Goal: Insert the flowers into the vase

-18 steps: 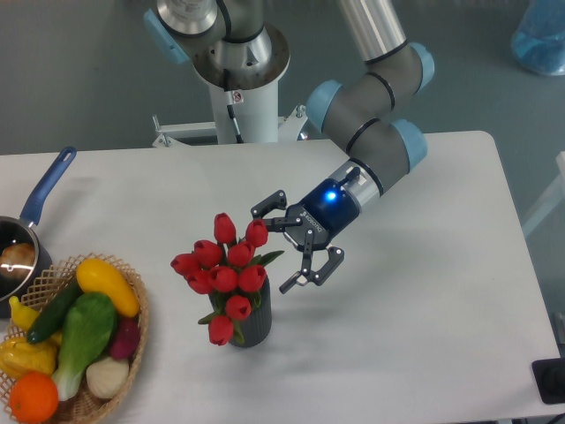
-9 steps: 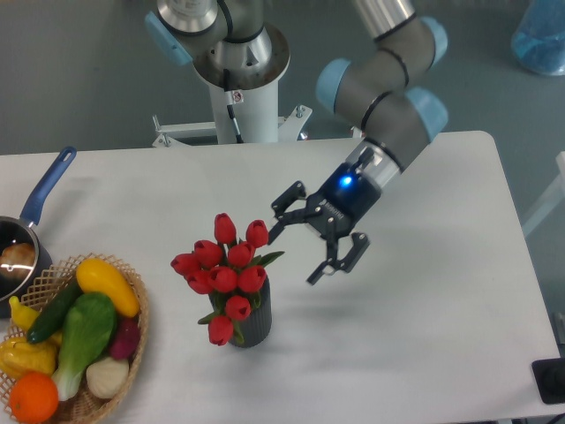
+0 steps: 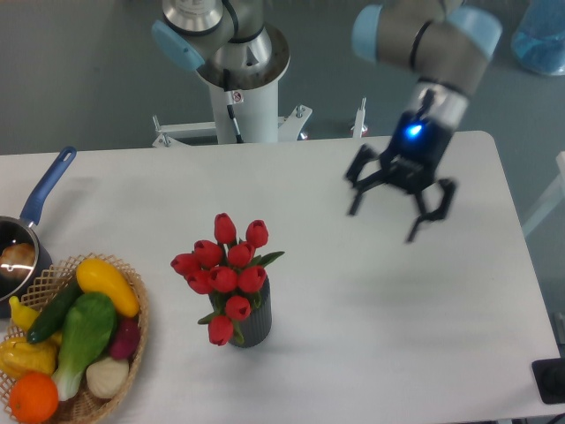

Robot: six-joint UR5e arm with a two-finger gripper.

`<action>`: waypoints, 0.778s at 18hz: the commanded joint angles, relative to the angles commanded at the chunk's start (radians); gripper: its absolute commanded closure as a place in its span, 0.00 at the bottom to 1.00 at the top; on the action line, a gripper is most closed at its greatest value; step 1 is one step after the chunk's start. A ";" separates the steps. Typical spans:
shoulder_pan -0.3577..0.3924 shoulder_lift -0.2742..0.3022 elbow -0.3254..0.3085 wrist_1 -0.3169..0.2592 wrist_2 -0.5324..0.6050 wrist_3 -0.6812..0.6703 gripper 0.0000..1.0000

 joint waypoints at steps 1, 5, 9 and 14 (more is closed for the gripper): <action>0.011 0.015 0.002 -0.003 0.045 -0.003 0.00; 0.022 0.084 0.002 -0.006 0.290 0.005 0.00; 0.028 0.115 0.006 -0.011 0.479 0.078 0.00; 0.045 0.137 0.020 -0.069 0.599 0.194 0.00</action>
